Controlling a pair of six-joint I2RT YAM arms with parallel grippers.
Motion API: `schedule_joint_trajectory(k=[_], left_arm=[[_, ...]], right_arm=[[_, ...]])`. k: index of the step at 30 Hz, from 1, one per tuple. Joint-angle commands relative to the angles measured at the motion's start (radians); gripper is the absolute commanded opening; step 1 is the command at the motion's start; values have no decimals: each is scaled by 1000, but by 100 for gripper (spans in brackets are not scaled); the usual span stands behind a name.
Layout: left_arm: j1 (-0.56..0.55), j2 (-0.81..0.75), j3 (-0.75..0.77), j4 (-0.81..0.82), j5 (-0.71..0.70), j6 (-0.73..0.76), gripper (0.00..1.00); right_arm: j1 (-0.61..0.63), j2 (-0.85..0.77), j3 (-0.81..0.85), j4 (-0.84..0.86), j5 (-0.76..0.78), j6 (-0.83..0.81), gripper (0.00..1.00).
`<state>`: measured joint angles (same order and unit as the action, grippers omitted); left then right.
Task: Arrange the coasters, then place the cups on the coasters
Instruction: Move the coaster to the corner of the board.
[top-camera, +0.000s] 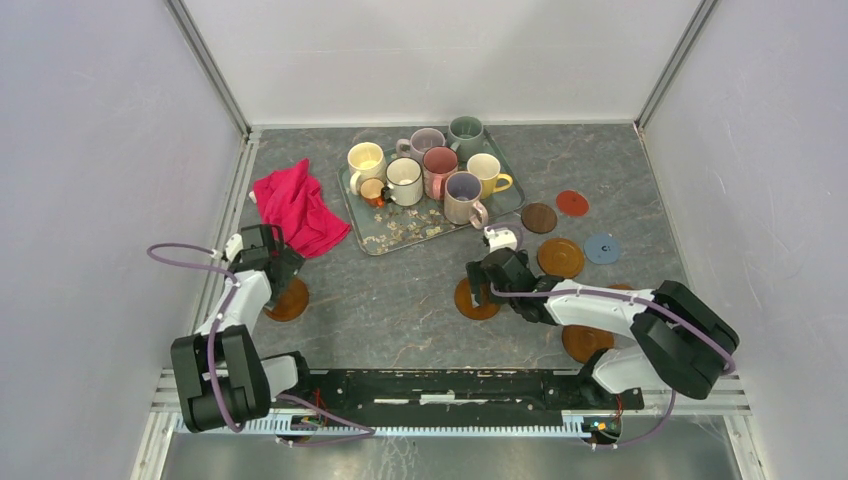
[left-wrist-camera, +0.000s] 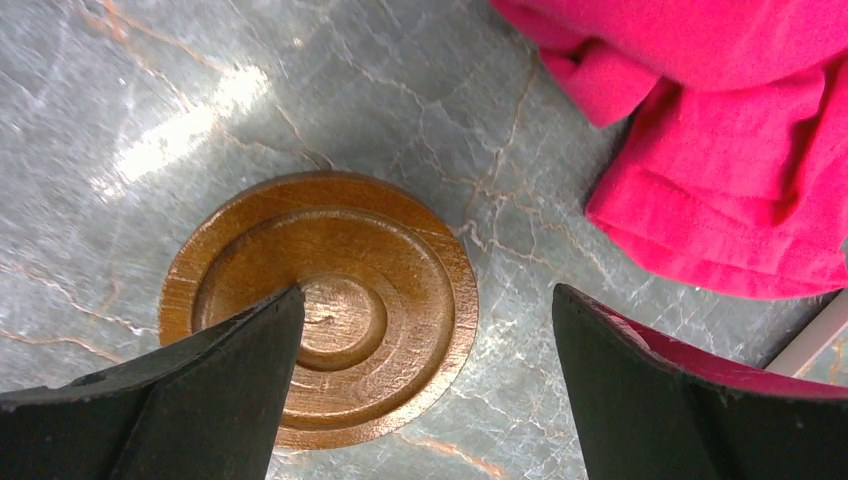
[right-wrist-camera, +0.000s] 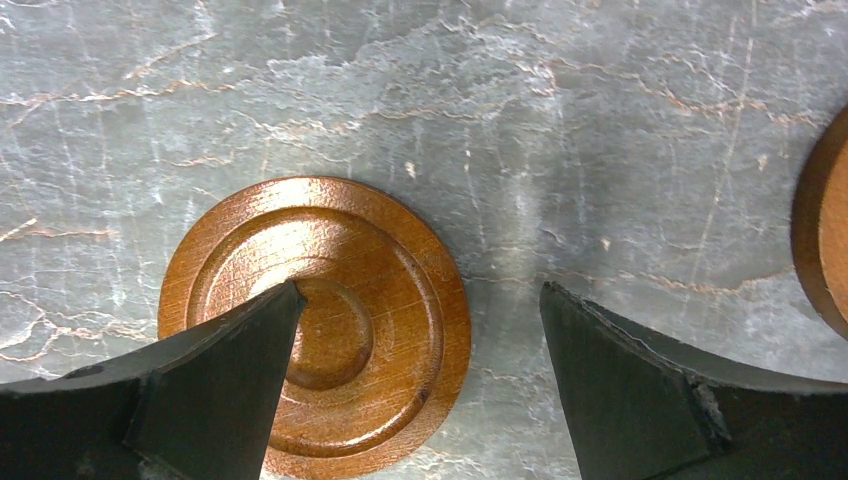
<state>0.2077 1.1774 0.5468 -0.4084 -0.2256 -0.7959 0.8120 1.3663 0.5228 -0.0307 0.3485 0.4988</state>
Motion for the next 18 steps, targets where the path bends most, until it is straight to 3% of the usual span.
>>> schedule_joint_trajectory(k=[1, 10, 18], left_arm=[[25, 21, 88, 20, 25, 87, 100], [60, 100, 209, -10, 78, 126, 100], [33, -67, 162, -88, 197, 127, 100]], right_arm=[[31, 48, 22, 14, -25, -8, 98], [88, 145, 67, 23, -31, 41, 98], [153, 245, 161, 54, -34, 80, 98]])
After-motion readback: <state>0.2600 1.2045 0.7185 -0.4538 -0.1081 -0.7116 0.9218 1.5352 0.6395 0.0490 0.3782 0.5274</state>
